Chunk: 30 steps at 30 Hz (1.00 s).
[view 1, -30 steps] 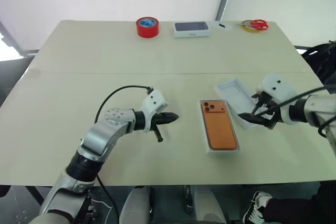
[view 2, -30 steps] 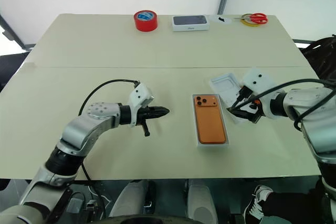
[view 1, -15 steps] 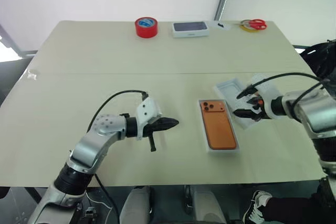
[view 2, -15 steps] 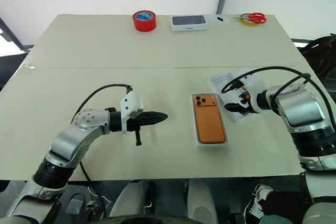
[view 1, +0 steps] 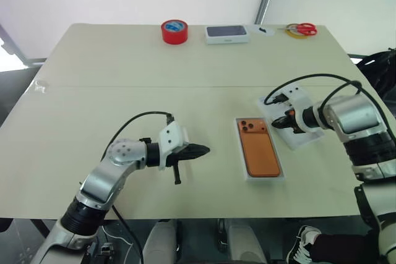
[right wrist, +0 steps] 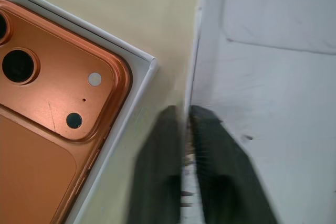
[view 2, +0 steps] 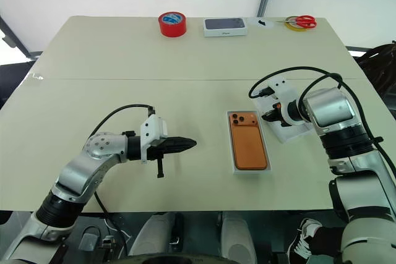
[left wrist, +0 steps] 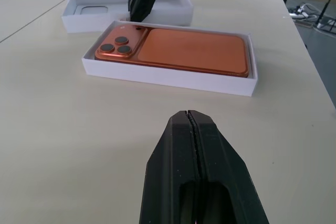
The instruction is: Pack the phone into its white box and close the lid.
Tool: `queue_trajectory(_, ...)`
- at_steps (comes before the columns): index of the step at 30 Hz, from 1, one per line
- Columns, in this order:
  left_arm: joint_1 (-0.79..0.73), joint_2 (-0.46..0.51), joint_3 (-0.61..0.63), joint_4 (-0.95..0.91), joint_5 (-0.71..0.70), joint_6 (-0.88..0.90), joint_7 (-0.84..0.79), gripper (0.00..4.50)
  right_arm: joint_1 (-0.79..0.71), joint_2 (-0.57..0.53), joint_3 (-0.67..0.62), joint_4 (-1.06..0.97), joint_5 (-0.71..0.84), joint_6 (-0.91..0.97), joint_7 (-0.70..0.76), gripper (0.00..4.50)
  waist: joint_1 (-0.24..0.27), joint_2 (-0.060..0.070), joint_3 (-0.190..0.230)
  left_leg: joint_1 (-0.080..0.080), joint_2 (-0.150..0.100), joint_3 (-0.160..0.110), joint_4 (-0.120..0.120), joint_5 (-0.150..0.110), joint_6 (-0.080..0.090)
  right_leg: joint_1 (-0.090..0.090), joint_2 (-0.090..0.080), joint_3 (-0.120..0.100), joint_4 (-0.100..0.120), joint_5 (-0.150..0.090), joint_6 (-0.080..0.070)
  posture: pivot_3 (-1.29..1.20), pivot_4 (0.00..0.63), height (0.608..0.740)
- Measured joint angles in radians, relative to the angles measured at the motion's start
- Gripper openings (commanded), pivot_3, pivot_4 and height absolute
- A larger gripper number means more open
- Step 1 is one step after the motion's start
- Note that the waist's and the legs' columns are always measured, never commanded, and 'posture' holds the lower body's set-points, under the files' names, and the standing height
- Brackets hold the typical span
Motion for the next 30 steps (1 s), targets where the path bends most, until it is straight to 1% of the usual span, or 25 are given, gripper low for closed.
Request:
queue_trajectory(3,0.009,-0.001,0.000,0.000,0.002,-0.006,0.005,0.00,-0.004,-0.001,-0.009,-0.001,0.012,0.038,0.000,0.08,-0.001,0.000,0.000,0.000,0.000,0.000,0.000,0.000,0.000,0.000,0.000,0.000,0.001,0.000,0.000,0.00,0.150,0.740)
queue_trajectory(5,0.016,-0.001,0.000,0.000,0.007,-0.011,0.011,0.00,-0.006,-0.001,-0.038,-0.003,0.024,0.065,-0.005,0.08,-0.001,0.000,0.000,0.000,0.000,0.000,0.000,0.000,0.000,0.000,0.001,0.000,0.001,0.000,0.000,0.00,0.150,0.740)
queue_trajectory(9,0.020,-0.003,0.010,0.002,0.008,-0.022,0.030,0.00,-0.042,-0.015,-0.150,-0.023,0.071,0.133,-0.014,0.08,-0.001,0.001,0.000,0.000,0.000,0.000,0.000,0.000,0.000,0.000,0.001,0.000,0.001,0.000,0.000,0.00,0.150,0.740)
queue_trajectory(11,0.020,-0.014,0.043,0.018,0.005,-0.023,0.050,0.00,-0.095,-0.011,-0.254,-0.052,0.125,0.232,-0.014,0.08,-0.001,0.001,0.001,0.000,0.001,0.000,0.000,0.000,0.000,-0.001,0.001,0.000,0.001,0.000,0.001,0.00,0.150,0.740)
queue_trajectory(13,0.015,-0.023,0.081,0.052,-0.001,-0.023,0.076,0.00,-0.143,-0.010,-0.357,-0.091,0.246,0.300,-0.020,0.08,-0.003,0.001,0.001,0.000,0.002,0.000,0.000,0.000,0.000,-0.001,0.002,0.000,0.001,0.001,0.002,0.00,0.150,0.740)
queue_trajectory(15,0.008,-0.028,0.119,0.092,-0.001,-0.025,0.100,0.00,-0.153,-0.012,-0.424,-0.106,0.453,0.319,-0.063,0.08,-0.002,0.001,0.000,0.001,0.003,-0.001,-0.001,0.000,0.000,0.000,0.003,-0.001,0.001,0.001,0.002,0.00,0.150,0.740)
queue_trajectory(18,-0.020,-0.038,0.151,0.143,-0.001,-0.026,0.125,0.00,-0.111,-0.015,-0.428,-0.084,0.827,0.324,-0.239,0.08,0.000,0.001,0.000,0.001,0.003,-0.001,0.000,0.000,0.000,0.000,0.002,-0.001,0.001,0.001,0.001,0.00,0.150,0.740)
queue_trajectory(20,-0.048,-0.042,0.164,0.173,-0.001,-0.026,0.131,0.00,-0.080,-0.003,-0.404,-0.045,1.122,0.324,-0.437,0.08,-0.001,0.001,0.000,0.001,0.003,0.000,0.000,0.000,0.000,0.000,0.002,0.000,0.001,0.001,0.001,0.00,0.150,0.740)
queue_trajectory(21,-0.063,-0.046,0.166,0.184,-0.001,-0.026,0.130,0.00,-0.062,-0.004,-0.372,-0.039,1.293,0.296,-0.563,0.08,-0.001,0.001,0.000,0.000,0.002,0.000,0.000,0.000,0.000,0.000,0.001,0.000,0.001,0.001,0.001,0.00,0.150,0.740)
queue_trajectory(22,-0.068,-0.047,0.167,0.186,-0.002,-0.026,0.130,0.00,-0.051,-0.004,-0.353,-0.041,1.380,0.275,-0.626,0.08,-0.002,0.001,0.000,0.000,0.002,0.000,0.000,0.000,0.000,0.000,0.001,0.000,0.001,0.001,0.002,0.00,0.150,0.740)
queue_trajectory(23,-0.075,-0.048,0.167,0.190,-0.001,-0.026,0.127,0.00,-0.023,0.003,-0.322,-0.057,1.523,0.210,-0.743,0.08,-0.002,0.000,0.000,0.000,0.002,0.000,-0.001,0.000,0.001,0.000,0.001,0.000,0.001,0.002,0.002,0.00,0.150,0.740)
queue_trajectory(24,-0.078,-0.048,0.167,0.194,-0.001,-0.027,0.126,0.00,0.003,0.033,-0.302,-0.081,1.620,0.155,-0.831,0.08,-0.003,0.000,0.000,0.000,0.002,0.000,-0.001,0.000,0.001,0.000,0.001,0.000,0.001,0.001,0.002,0.00,0.150,0.740)
queue_trajectory(26,-0.081,-0.049,0.164,0.196,0.000,-0.031,0.123,0.00,0.075,0.154,-0.299,-0.152,1.707,0.057,-0.977,0.08,-0.009,0.000,0.000,0.000,0.003,0.000,-0.001,-0.001,0.001,0.000,0.002,0.000,0.001,0.002,0.003,0.00,0.150,0.740)
queue_trajectory(29,-0.083,-0.053,0.156,0.197,0.004,-0.042,0.124,0.00,0.210,0.357,-0.304,-0.288,1.735,-0.072,-1.190,0.08,-0.007,0.000,0.000,-0.001,0.004,0.000,-0.001,0.000,0.001,-0.002,0.003,0.000,0.002,0.002,0.003,0.00,0.150,0.740)
queue_trajectory(30,-0.083,-0.056,0.154,0.197,0.006,-0.043,0.125,0.00,0.247,0.402,-0.303,-0.329,1.737,-0.107,-1.250,0.08,-0.005,0.000,0.000,-0.001,0.004,0.000,-0.001,0.000,0.001,-0.002,0.002,0.000,0.003,0.002,0.003,0.00,0.150,0.740)
